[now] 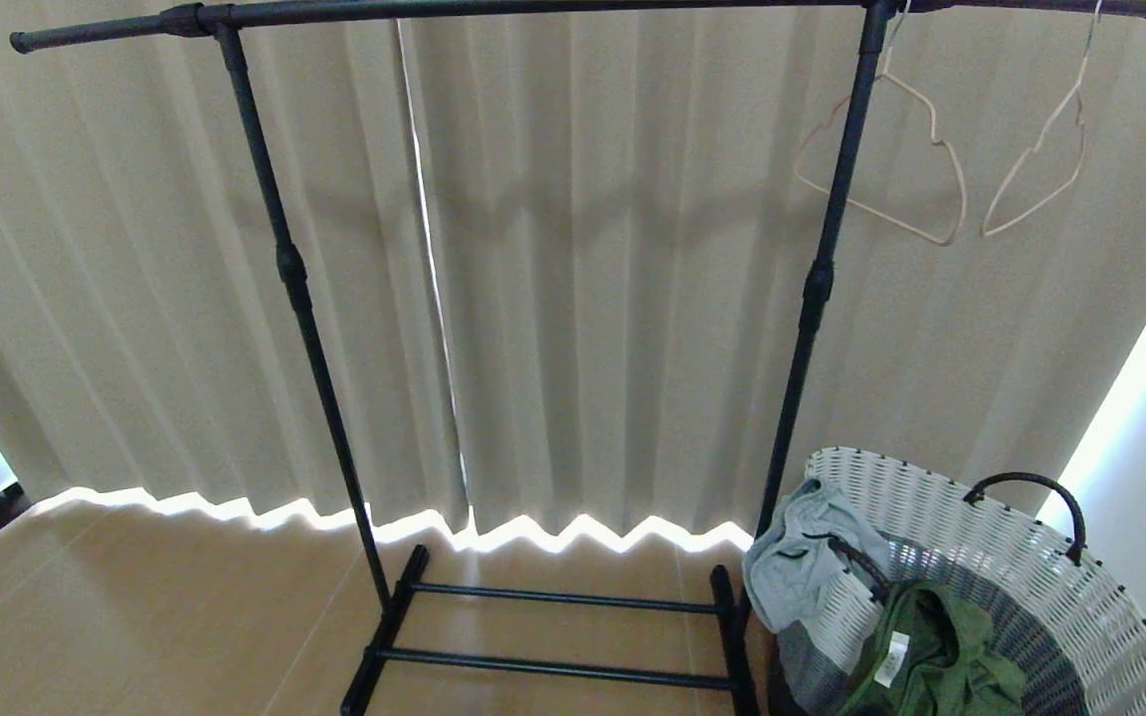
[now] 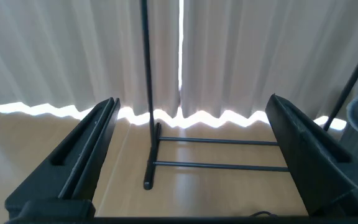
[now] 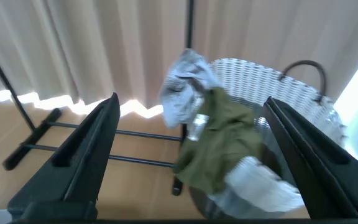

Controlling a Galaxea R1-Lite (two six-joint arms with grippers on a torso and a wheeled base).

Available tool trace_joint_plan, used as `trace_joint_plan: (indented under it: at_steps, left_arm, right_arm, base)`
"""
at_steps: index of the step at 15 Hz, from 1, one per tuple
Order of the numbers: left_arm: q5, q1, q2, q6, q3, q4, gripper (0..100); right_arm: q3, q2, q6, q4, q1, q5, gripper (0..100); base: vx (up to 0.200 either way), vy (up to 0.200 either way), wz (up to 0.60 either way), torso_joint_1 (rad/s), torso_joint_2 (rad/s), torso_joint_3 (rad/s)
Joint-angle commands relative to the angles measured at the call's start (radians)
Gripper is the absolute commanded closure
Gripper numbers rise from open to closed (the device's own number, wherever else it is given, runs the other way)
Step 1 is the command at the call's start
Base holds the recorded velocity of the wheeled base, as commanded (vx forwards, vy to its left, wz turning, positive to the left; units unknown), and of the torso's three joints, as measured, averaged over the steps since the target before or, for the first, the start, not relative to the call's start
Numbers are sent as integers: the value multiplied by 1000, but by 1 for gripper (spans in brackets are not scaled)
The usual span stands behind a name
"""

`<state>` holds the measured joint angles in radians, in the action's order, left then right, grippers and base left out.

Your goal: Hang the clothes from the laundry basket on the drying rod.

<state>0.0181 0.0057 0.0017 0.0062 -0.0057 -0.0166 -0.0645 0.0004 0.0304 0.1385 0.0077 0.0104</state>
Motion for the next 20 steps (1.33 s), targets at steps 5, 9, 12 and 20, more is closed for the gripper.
trace_joint_plan:
  at_steps: [5, 9, 12, 20]
  left_arm:
    - [0, 0, 0, 1, 0, 0, 0]
    - [0, 0, 0, 1, 0, -2, 0]
    - [0, 0, 0, 1, -2, -3, 0]
    - [0, 0, 0, 1, 0, 0, 0]
  right_arm:
    - [-1, 0, 3, 0, 0, 0, 0]
    - [0, 0, 3, 0, 0, -1, 0]
    - [0, 0, 5, 0, 0, -1, 0]
    - [0, 0, 0, 0, 0, 0, 0]
  base:
    - [0, 0, 0, 0, 0, 0]
    - [50, 0, 0, 1, 1, -1]
    - [200, 0, 0, 1, 2, 1]
    - [200, 0, 0, -1, 2, 3]
